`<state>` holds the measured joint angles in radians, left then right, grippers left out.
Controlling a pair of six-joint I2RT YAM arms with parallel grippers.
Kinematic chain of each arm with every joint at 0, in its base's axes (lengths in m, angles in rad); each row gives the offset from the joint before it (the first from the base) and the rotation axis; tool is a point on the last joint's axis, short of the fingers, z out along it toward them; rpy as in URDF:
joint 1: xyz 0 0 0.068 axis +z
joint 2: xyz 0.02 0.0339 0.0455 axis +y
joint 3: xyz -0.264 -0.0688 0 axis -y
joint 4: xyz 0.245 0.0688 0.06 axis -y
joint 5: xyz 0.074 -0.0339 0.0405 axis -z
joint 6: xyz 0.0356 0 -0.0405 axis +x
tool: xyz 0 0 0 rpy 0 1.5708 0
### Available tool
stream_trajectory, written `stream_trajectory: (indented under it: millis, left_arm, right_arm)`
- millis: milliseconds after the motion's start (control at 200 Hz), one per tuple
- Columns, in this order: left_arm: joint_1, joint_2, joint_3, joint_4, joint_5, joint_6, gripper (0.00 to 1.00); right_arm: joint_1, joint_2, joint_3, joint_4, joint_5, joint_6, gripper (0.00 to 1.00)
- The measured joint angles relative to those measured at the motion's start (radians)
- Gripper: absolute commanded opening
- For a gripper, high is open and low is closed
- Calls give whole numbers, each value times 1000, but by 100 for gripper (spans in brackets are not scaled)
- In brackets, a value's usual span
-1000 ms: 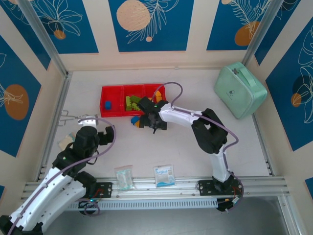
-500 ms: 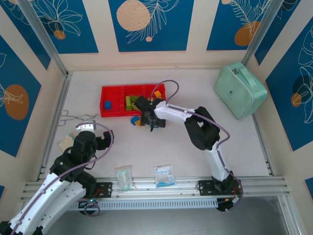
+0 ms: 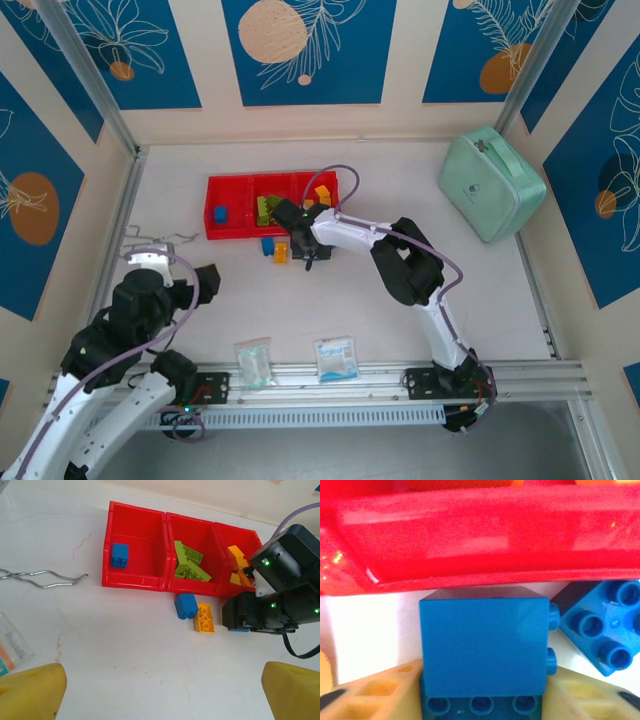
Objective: Sort the legos into containers by color
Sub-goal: Pick up the lego from the center of the table.
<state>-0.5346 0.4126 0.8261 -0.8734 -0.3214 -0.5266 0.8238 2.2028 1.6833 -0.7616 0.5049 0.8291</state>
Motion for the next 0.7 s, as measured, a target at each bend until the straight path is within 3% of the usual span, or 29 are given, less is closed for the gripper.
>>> stream_trajectory:
  millis: [130, 425, 560, 700]
  left_arm:
    - [0, -20, 13, -70, 0, 0, 99]
    - [0, -127, 90, -168, -34, -44, 99]
    - [0, -177, 120, -203, -64, -72, 99]
    - [0, -220, 147, -251, -103, -82, 99]
  right_arm:
    - [11, -24, -25, -2, 5, -36, 27]
    - [97, -209, -5, 57, -43, -209, 23]
    - [117, -217, 122, 190, -140, -271, 23]
    - [98, -69, 384, 272, -221, -310, 23]
